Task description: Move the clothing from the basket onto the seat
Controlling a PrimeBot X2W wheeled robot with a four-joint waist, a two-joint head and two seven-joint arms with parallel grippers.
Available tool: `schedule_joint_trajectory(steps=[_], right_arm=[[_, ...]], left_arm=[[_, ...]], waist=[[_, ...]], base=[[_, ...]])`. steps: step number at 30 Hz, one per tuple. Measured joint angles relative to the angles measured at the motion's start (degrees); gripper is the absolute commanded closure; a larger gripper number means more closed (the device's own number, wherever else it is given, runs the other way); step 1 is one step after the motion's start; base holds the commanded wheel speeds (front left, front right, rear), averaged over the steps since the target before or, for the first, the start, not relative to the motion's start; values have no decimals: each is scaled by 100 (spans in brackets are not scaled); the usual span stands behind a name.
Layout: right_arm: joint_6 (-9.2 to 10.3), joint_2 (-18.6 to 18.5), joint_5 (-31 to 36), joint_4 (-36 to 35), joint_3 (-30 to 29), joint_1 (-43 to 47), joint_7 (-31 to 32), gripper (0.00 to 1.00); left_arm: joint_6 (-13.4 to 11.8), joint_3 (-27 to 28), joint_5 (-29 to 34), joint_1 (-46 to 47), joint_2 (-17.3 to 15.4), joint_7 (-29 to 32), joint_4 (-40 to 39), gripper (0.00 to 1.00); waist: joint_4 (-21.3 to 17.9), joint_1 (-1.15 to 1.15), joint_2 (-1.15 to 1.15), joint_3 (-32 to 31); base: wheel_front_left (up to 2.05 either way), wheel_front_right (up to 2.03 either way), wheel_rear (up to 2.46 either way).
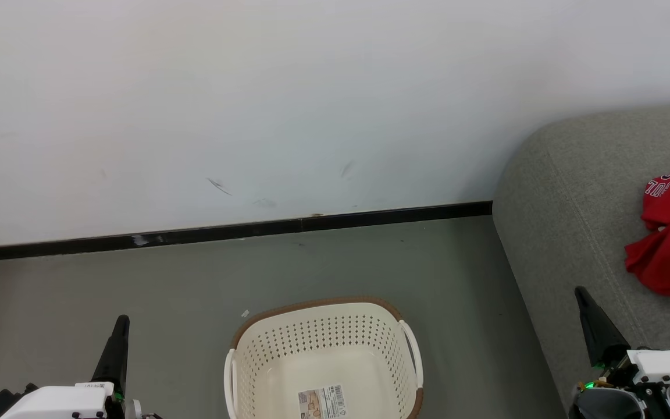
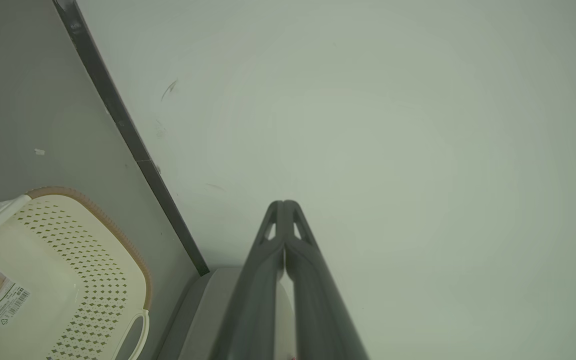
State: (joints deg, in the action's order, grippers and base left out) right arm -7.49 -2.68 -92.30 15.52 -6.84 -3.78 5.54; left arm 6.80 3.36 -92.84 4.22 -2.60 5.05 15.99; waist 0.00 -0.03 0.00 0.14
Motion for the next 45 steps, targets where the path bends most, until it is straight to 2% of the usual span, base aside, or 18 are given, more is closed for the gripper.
schedule_joint_trajectory(steps=[45], right_arm=[[0,4,0,0,-7,0,0,100]], left_arm=[[0,16,0,1,5,2,3,100]], waist=[[0,1,0,0]], base=[[0,0,0]])
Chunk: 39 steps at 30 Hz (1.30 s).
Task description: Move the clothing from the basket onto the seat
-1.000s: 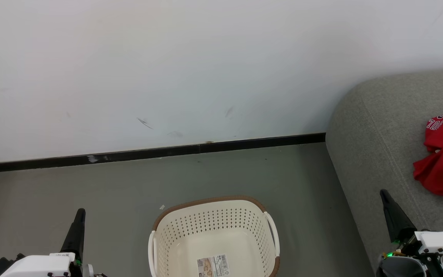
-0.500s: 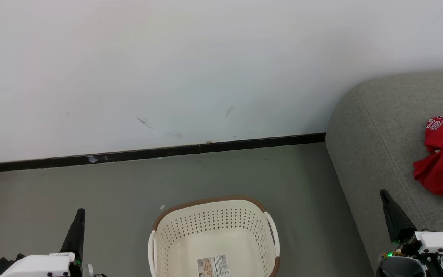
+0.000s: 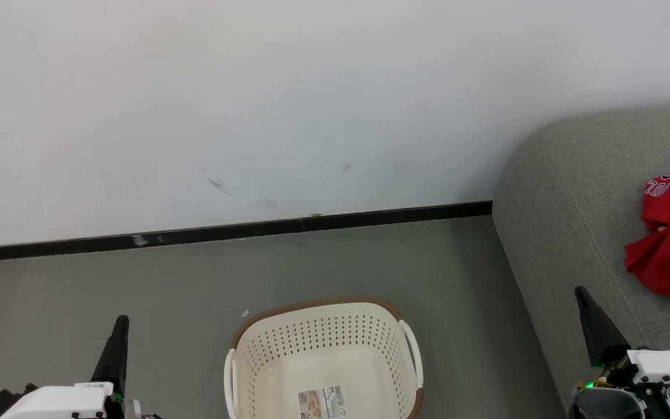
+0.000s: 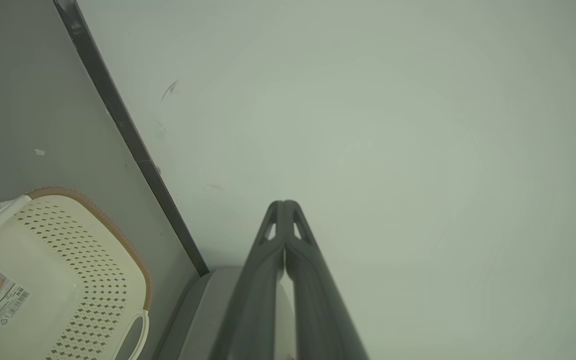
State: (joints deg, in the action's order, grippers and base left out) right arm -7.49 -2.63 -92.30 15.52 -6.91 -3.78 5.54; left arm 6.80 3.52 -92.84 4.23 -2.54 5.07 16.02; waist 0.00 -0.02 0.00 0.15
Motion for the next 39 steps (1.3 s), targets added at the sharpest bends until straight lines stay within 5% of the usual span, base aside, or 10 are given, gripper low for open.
schedule_joint_trajectory(steps=[39], right_arm=[[0,3,0,0,-3,0,1,100]], left_arm=[[0,9,0,0,4,41,-4,100]], waist=[[0,0,0,1]], base=[[0,0,0]])
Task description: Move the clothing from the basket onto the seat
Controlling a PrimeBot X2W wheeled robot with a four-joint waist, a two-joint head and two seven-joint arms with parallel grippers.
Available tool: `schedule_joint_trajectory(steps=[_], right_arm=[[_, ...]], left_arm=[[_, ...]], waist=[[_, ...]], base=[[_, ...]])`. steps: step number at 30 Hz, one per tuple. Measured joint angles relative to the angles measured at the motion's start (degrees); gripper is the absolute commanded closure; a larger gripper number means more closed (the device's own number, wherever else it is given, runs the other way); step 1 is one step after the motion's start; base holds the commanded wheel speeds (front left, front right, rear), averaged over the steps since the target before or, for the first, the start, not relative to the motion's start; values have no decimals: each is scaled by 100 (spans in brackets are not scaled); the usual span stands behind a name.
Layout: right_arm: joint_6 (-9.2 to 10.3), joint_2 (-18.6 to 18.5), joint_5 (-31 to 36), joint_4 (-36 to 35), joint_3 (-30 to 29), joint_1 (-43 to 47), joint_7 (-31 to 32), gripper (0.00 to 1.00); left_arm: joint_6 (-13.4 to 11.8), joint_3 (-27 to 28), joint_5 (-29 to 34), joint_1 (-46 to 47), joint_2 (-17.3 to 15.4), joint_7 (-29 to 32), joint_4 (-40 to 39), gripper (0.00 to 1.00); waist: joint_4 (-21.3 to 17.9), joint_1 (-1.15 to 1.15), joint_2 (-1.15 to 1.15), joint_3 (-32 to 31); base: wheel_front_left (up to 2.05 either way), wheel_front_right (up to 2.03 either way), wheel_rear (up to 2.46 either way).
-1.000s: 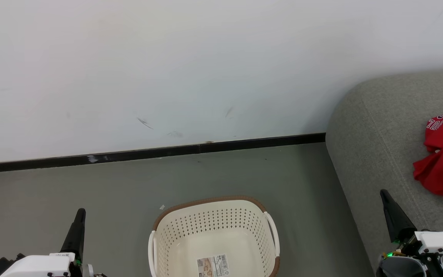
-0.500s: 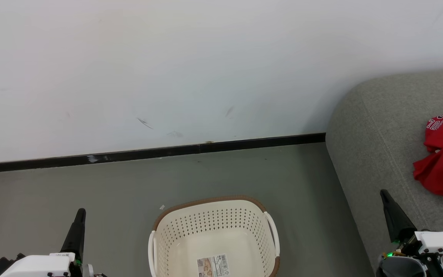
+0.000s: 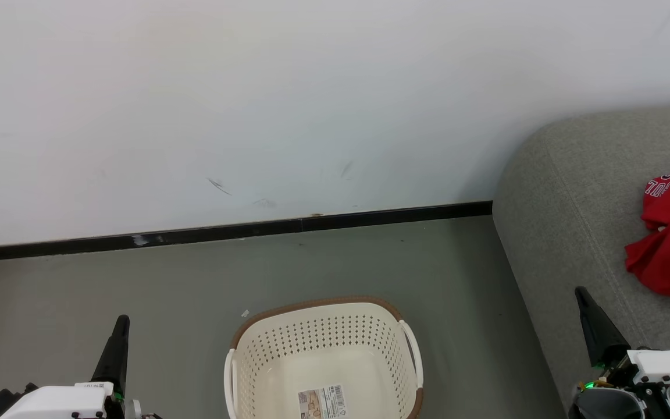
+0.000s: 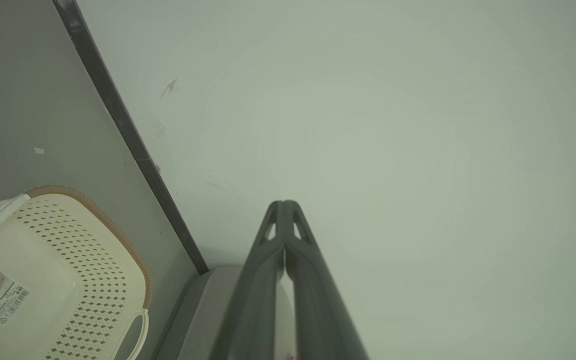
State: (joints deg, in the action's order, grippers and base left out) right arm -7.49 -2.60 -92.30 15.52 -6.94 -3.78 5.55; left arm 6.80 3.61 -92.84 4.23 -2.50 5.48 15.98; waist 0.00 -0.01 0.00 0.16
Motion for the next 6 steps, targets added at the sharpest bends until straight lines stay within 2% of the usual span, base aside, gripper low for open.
schedule_joint_trajectory(steps=[6], right_arm=[[0,0,0,0,-1,0,0,100]], left_arm=[[0,1,0,0,1,0,-1,100]], waist=[[0,0,0,0]], base=[[0,0,0]])
